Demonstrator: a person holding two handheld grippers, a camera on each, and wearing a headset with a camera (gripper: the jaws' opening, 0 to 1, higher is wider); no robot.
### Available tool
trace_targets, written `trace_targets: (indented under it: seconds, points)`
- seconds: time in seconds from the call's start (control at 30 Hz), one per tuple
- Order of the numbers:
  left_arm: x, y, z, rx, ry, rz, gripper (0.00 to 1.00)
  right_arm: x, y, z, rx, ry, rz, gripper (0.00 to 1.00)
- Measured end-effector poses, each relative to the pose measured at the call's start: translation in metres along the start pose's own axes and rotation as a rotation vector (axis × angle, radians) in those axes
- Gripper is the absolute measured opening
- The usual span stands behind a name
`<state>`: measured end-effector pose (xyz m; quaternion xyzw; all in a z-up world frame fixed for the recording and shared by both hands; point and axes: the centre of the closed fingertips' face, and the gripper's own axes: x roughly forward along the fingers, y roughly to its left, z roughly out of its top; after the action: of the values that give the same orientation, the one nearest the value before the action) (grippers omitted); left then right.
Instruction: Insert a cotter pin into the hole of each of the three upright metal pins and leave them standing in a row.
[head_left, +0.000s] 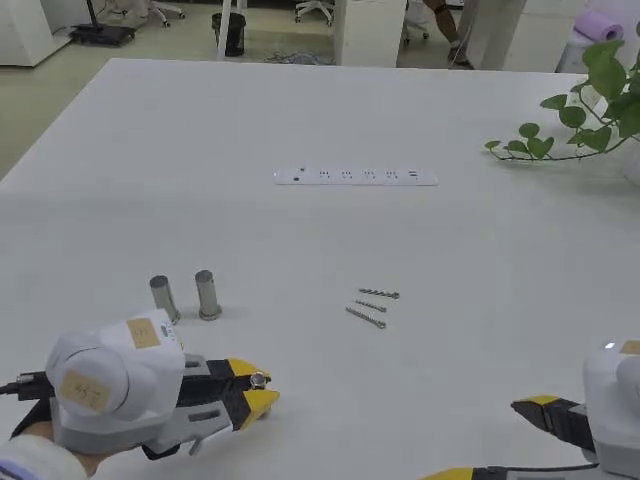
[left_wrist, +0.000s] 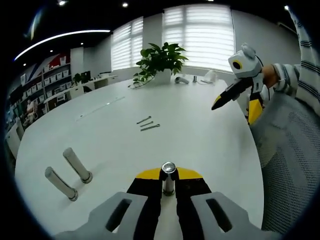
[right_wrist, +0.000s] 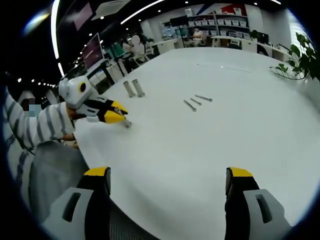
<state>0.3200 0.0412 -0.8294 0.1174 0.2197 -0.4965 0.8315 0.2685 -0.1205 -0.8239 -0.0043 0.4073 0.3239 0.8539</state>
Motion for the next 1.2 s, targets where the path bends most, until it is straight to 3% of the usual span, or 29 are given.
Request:
trace_targets:
  seconds: [0.2, 0.3, 0.6, 0.7, 0.93, 1.07, 1.13, 1.2]
  points:
    - [-0.001, 0.001, -0.001, -0.030, -0.007, 0.003, 0.08, 0.000, 0.000, -0.001, -0.001, 0.003, -0.003, 0.97]
    - [-0.002, 0.002, -0.006, -0.036, 0.012, 0.005, 0.10, -0.001, -0.002, -0.001, -0.005, 0.002, -0.011, 0.97]
    - [-0.008, 0.003, -0.014, -0.082, 0.035, 0.005, 0.30, -0.001, -0.003, 0.001, -0.010, -0.005, -0.019, 0.96]
    - [-0.011, 0.003, -0.014, -0.082, 0.034, 0.002, 0.39, -0.001, -0.004, 0.001, -0.011, -0.006, -0.024, 0.96]
    - [-0.018, 0.002, -0.017, -0.102, 0.032, 0.002, 0.75, 0.000, -0.005, 0.001, -0.007, -0.005, -0.021, 0.96]
    - [-0.023, 0.002, -0.016, -0.115, 0.017, 0.013, 0.89, 0.000, -0.005, 0.000, -0.005, -0.006, -0.021, 0.96]
    - [-0.025, 0.004, -0.019, -0.125, 0.033, 0.025, 0.98, -0.001, -0.006, 0.000, -0.008, -0.003, -0.024, 0.96]
    - [-0.028, 0.001, -0.017, -0.134, 0.023, 0.016, 0.99, -0.001, -0.007, 0.001, -0.008, -0.004, -0.025, 0.96]
